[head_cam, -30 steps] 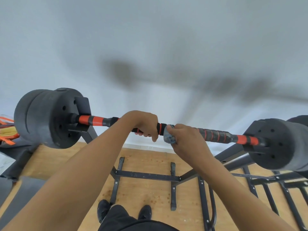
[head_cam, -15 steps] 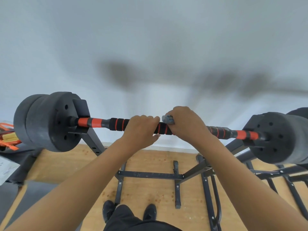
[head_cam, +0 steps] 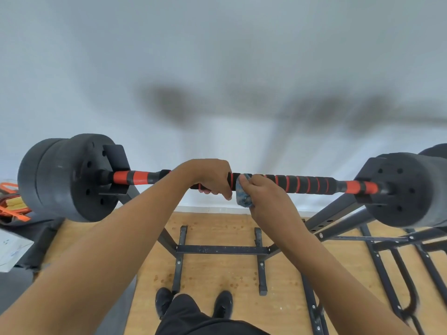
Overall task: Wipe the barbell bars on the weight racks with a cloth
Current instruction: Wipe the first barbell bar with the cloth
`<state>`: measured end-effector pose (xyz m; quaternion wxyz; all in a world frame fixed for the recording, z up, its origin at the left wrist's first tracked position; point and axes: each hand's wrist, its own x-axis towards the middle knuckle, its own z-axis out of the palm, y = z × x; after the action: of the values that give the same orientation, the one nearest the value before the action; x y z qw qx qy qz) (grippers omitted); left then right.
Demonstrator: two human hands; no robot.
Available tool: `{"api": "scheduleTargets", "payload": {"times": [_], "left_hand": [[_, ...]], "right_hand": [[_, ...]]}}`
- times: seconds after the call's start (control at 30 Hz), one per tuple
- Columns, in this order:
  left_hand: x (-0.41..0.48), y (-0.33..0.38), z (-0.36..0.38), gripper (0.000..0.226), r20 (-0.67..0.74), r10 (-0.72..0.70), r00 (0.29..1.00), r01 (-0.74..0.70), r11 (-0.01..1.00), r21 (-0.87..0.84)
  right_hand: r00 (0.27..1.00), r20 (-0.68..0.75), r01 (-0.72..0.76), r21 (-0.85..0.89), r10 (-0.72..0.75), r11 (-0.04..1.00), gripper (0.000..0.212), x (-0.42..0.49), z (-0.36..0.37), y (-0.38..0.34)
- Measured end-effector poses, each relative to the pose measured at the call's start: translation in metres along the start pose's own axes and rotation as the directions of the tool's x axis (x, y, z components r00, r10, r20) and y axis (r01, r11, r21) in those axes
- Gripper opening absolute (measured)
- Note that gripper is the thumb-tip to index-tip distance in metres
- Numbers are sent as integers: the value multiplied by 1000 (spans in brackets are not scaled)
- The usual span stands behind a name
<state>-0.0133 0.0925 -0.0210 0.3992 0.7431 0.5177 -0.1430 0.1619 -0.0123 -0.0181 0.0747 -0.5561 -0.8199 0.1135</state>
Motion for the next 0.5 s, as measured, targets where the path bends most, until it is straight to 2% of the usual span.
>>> {"api": "scheduleTargets", "payload": {"times": [0.07,0.13,0.2,0.23,0.3,0.37,0.43,0.5], "left_hand": [[-4,1,-1,26,-4,12,1000,-12,1000,-3],[-10,0,11,31,-238,44,970,5,979,204],[-16,-6,31,35,-514,152,844,105,893,438],[-17,-11,42,35,-586,212,782,142,855,498],[-15,-20,59,31,-649,278,708,193,809,556],[-10,-24,64,27,-707,290,645,227,811,540],[-7,-22,61,24,-715,274,643,227,824,519],[-7,-19,55,12,-667,231,708,214,830,515]], "right_hand": [[999,-41,-3,52,6,999,59,-6,-5,1],[993,-114,-10,132,25,991,47,-5,-19,6],[985,-162,-30,129,51,991,28,9,-30,14],[988,-140,-49,112,64,992,22,21,-34,15],[997,-50,-50,77,54,996,17,42,-35,11],[999,24,-44,12,44,999,16,52,-28,-3],[998,45,-47,-2,47,999,13,49,-18,-16],[999,31,-38,-26,39,999,11,38,-11,-25]]}}
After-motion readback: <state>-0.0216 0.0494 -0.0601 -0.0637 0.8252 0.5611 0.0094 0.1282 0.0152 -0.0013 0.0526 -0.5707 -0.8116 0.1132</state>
